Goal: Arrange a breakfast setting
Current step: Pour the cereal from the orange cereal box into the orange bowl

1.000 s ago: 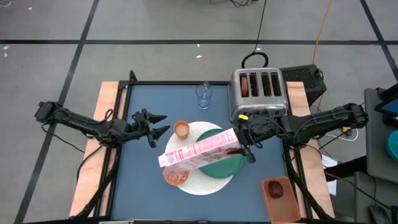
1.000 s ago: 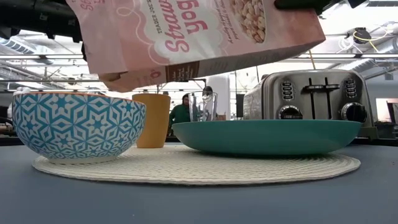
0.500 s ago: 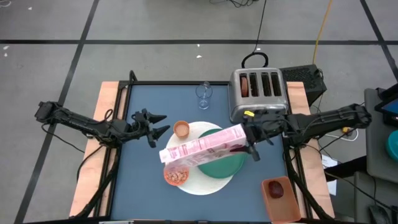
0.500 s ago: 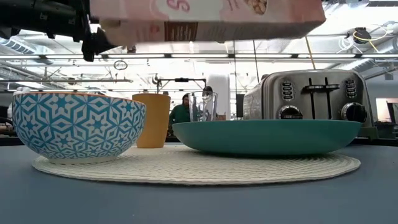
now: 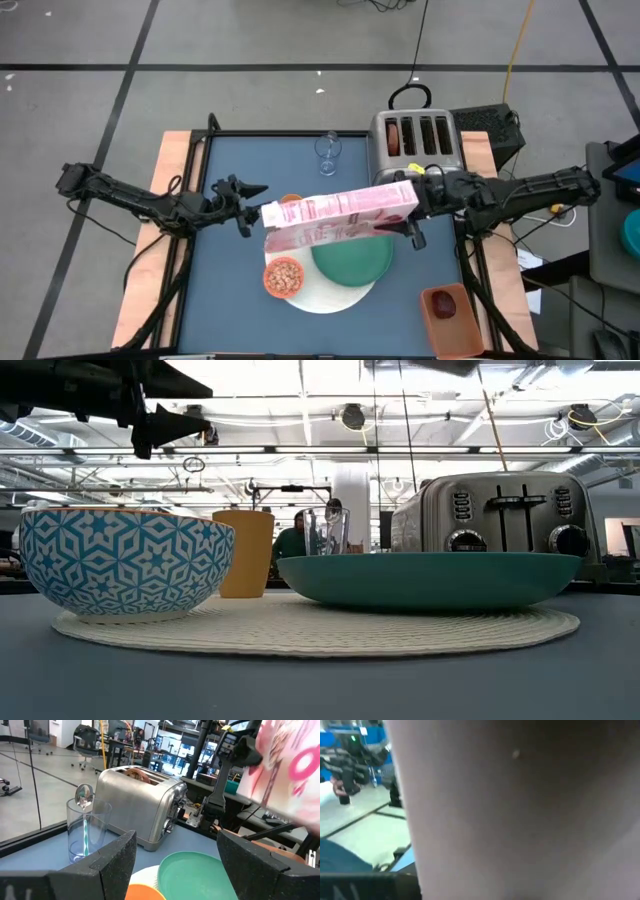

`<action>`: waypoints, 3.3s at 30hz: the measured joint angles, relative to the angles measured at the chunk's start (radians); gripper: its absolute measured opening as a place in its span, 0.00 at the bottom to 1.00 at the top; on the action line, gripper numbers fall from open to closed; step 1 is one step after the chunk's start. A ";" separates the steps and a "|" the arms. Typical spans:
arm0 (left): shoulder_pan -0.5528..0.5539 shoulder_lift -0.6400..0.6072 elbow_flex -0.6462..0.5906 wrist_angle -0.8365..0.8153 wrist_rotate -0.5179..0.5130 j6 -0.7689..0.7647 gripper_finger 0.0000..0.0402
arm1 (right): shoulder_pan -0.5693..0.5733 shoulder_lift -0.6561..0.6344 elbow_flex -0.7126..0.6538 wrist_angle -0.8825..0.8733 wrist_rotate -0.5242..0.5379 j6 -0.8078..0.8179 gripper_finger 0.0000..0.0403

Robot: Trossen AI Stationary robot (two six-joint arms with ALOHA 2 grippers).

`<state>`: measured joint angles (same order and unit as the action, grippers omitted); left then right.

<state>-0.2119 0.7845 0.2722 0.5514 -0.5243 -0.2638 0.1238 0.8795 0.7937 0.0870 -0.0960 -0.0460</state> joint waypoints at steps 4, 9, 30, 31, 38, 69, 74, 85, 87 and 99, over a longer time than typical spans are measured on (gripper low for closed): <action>0.000 0.000 0.000 0.000 0.000 0.000 0.69 | 0.000 0.010 0.000 0.091 0.054 -0.017 0.53; 0.000 0.000 0.000 0.000 0.000 0.001 0.69 | 0.000 0.043 0.000 0.199 0.050 -0.050 0.53; 0.000 0.000 0.000 -0.002 0.002 0.007 0.69 | 0.010 0.190 -0.433 1.300 0.047 -0.072 0.53; 0.000 0.000 0.000 -0.002 0.002 0.006 0.69 | 0.010 0.202 -0.449 1.338 0.048 -0.071 0.53; 0.000 0.000 0.000 -0.001 0.002 0.006 0.69 | 0.010 0.316 -0.477 1.478 0.050 -0.071 0.53; -0.049 0.122 0.001 0.330 0.140 0.172 0.69 | 0.007 0.580 -0.241 1.482 0.129 -0.126 0.53; -0.049 0.214 0.022 0.401 0.141 0.198 0.69 | 0.007 0.589 -0.235 1.481 0.129 -0.113 0.53; -0.049 0.430 0.231 0.387 0.169 0.322 0.69 | 0.007 0.589 -0.235 1.481 0.128 -0.104 0.53; -0.049 0.462 0.261 0.387 0.170 0.322 0.69 | 0.007 0.589 -0.235 1.481 0.127 -0.099 0.53; -0.045 0.589 0.403 0.388 0.206 0.314 0.69 | 0.007 0.589 -0.235 1.480 0.126 -0.100 0.53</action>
<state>-0.2567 1.3732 0.6748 0.9394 -0.3179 0.0498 0.1307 1.4689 0.5583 1.5669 0.0296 -0.1463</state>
